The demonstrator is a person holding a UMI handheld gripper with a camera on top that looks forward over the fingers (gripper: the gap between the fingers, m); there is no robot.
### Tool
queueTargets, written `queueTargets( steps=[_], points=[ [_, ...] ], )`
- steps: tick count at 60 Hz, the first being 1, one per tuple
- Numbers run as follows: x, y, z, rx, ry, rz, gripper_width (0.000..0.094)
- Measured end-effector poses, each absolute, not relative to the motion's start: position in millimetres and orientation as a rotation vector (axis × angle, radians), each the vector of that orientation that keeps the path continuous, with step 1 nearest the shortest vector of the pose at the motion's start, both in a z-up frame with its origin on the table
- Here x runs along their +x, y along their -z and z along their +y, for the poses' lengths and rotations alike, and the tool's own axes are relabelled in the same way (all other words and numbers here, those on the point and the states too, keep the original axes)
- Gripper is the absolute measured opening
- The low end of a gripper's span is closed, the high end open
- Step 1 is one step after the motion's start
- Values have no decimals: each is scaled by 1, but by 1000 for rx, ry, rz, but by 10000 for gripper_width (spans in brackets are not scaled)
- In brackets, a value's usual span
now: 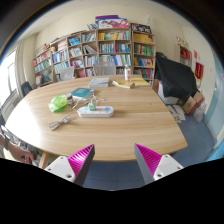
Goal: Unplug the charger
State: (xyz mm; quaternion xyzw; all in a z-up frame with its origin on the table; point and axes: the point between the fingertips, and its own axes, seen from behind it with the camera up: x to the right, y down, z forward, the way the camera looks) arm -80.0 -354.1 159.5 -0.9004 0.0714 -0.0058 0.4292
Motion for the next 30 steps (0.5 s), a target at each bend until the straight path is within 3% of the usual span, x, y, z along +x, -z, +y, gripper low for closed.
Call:
queueTargets(
  steps=[19,30],
  points=[
    [-179,-164,-203,-2065,-7,236,819],
    [-178,-112,-121,-2083,42,256,821]
  ],
)
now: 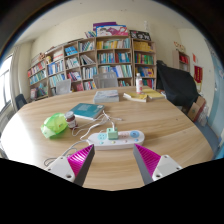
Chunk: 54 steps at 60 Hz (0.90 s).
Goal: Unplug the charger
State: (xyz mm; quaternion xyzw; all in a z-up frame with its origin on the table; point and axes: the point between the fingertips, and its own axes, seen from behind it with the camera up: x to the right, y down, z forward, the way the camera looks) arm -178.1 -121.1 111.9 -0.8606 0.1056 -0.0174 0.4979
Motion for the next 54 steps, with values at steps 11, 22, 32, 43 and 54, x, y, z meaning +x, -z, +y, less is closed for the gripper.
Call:
queueTargets(
  steps=[11,22,32,43,54],
  points=[
    [-164,-58,-52,-2125,87,231,813],
    [-160,-34,-2,-2123,88,166,787],
    [-164,-26,8,-2180,58,112,323],
    [-165,-27,7,-2242,-28,98,274],
    [-166,-28,6,-2289,-104,58,253]
  ],
)
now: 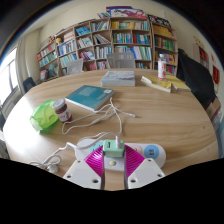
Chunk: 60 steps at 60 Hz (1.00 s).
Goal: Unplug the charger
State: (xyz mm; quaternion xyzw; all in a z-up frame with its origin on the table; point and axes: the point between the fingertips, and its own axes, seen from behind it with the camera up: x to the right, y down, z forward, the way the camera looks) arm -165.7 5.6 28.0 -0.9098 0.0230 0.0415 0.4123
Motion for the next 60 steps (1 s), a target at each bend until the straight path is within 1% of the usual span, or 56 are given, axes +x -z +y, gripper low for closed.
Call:
queueTargets(
  steps=[12,18,24,34,35,36,39,42,45,49,53,54,56,58,60],
  points=[
    [-167,-27,7,-2285,-84,5,253],
    [-166,-29,8,-2259,-13,-104,254],
    [-167,-30,9,-2280,-81,14,252],
    [-166,-41,8,-2261,-72,7,253],
    [-167,-44,7,-2254,-76,2,255],
    [-167,-57,12,-2204,-77,-7,255],
    [-158,-100,26,-2066,41,-89,255],
    [-153,-151,40,-1955,86,-120,254],
    [-155,-179,50,-1918,71,-138,251],
    [-155,-193,52,-1933,36,-171,252],
    [-123,-203,47,-1938,64,-128,253],
    [-117,-186,48,-1930,82,-115,252],
    [-94,-193,39,-1952,107,-91,252],
    [-77,-186,28,-1998,106,-68,252],
    [-63,-171,16,-2056,80,-30,251]
  ],
)
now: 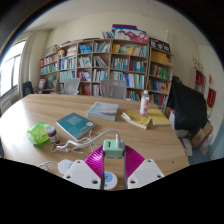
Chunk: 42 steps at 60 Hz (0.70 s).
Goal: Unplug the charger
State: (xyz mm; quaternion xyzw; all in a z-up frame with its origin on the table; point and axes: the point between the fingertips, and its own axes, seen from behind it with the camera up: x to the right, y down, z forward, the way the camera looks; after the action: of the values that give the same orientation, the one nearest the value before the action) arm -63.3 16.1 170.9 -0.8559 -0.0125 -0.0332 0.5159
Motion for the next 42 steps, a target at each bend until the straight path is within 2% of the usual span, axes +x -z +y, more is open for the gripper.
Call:
queueTargets(
  steps=[3,4,12,19,29,37,39,42],
  points=[
    [-40,-145,-5,-2156,42,26,255],
    [-31,-127,-9,-2183,43,25,255],
    [8,-60,-63,-2426,77,0,272],
    [6,-20,-80,-2527,-4,57,283],
    [3,4,-72,-2576,-8,52,327],
    [8,3,-58,-2560,32,59,364],
    [8,2,-56,-2558,36,63,403],
    [9,0,-55,-2557,38,68,517]
  ],
)
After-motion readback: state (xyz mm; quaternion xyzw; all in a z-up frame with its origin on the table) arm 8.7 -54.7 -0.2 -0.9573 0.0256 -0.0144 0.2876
